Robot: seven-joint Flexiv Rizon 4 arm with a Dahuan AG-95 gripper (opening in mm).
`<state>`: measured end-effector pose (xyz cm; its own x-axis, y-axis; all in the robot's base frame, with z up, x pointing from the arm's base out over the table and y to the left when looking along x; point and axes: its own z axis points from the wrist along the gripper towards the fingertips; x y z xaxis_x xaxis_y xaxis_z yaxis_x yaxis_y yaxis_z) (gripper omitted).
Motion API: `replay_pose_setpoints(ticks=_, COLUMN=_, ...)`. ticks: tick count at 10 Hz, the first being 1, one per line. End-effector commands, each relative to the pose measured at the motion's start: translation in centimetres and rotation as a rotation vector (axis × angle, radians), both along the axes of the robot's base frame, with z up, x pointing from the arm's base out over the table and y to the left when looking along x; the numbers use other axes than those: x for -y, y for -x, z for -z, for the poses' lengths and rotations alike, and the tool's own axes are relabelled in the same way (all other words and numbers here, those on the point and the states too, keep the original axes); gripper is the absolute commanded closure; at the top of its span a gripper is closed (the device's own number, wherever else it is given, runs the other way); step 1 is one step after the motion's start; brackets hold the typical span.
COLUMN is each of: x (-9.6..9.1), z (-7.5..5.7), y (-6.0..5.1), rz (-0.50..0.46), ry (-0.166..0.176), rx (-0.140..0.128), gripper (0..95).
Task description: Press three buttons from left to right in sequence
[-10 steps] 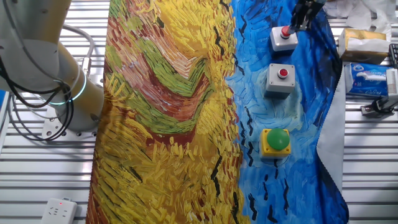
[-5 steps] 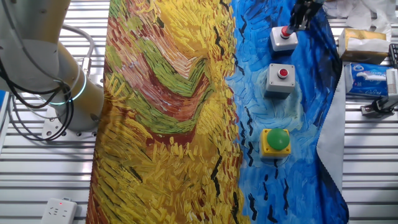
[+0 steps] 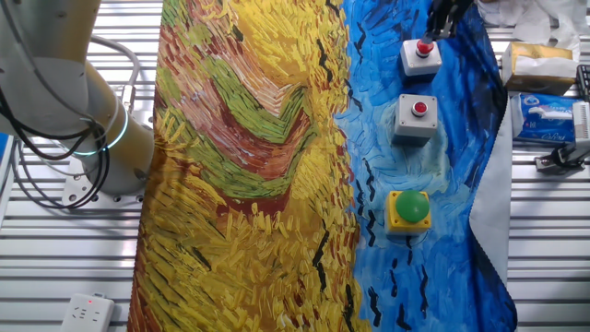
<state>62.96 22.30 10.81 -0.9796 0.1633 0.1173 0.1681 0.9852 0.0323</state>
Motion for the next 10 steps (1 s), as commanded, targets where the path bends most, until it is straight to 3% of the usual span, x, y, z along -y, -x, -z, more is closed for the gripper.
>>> replay_pose_setpoints(ticks=1, x=0.0, z=-0.2, y=-0.1, rz=0.000, ry=-0.001, rx=-0.003, gripper=95.0)
replay_pose_setpoints(ticks=5, x=0.0, z=0.0, y=-0.1, rz=0.001, ry=-0.001, rx=-0.004, gripper=95.0)
replay_pose_setpoints(ticks=8, x=0.3, z=2.0, y=-0.4, rz=-0.001, ry=-0.004, rx=-0.017, gripper=95.0)
replay_pose_setpoints(ticks=10, x=0.3, z=2.1, y=-0.4, rz=-0.001, ry=-0.019, rx=-0.024, gripper=95.0)
